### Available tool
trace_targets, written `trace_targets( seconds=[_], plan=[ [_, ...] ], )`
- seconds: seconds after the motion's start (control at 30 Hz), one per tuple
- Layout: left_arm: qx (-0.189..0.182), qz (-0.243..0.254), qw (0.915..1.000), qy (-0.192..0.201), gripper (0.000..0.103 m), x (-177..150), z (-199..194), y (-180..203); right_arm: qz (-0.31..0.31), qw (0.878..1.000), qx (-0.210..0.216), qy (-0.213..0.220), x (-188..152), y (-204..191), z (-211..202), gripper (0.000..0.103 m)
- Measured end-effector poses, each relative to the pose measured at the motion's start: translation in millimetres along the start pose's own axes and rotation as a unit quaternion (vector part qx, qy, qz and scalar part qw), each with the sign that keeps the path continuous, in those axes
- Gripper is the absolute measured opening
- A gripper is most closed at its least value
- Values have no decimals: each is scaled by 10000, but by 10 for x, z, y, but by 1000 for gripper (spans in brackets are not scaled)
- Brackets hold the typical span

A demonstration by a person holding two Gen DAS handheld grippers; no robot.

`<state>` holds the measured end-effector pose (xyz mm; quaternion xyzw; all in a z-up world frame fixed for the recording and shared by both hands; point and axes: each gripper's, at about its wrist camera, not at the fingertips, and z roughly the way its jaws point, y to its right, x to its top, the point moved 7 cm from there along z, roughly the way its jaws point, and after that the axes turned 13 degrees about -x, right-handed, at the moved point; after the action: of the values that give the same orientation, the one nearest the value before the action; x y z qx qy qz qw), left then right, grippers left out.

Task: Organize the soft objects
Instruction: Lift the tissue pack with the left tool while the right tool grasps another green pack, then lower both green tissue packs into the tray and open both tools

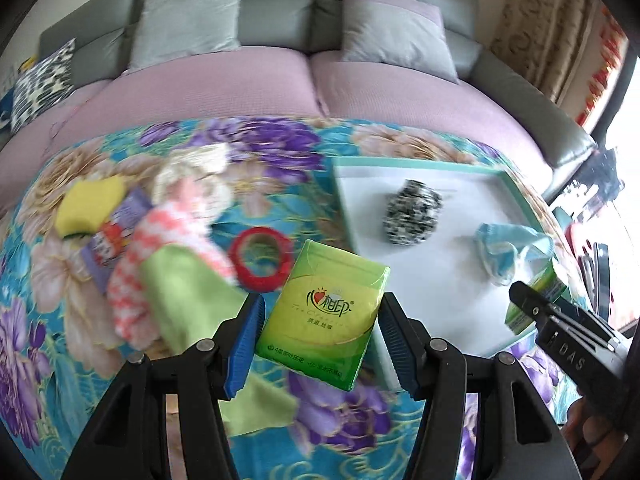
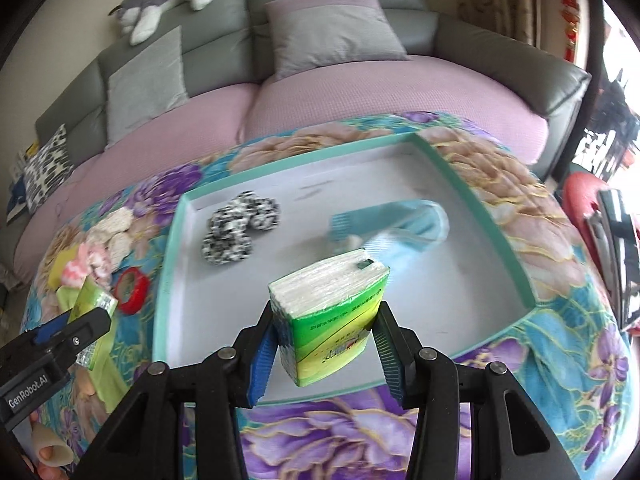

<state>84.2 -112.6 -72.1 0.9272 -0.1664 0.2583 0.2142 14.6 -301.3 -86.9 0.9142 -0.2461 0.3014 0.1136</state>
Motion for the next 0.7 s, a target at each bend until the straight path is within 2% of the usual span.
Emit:
trace_targets(
  seconds=[0.37, 0.7],
  plan=[
    [-282, 407, 9988, -23, 60, 65, 343, 518, 415, 9986, -331, -16, 50, 597, 122, 49],
    [-365, 538, 9978, -129, 60, 14, 542, 636, 419, 9983, -409, -61, 50, 670, 235, 49]
  ],
)
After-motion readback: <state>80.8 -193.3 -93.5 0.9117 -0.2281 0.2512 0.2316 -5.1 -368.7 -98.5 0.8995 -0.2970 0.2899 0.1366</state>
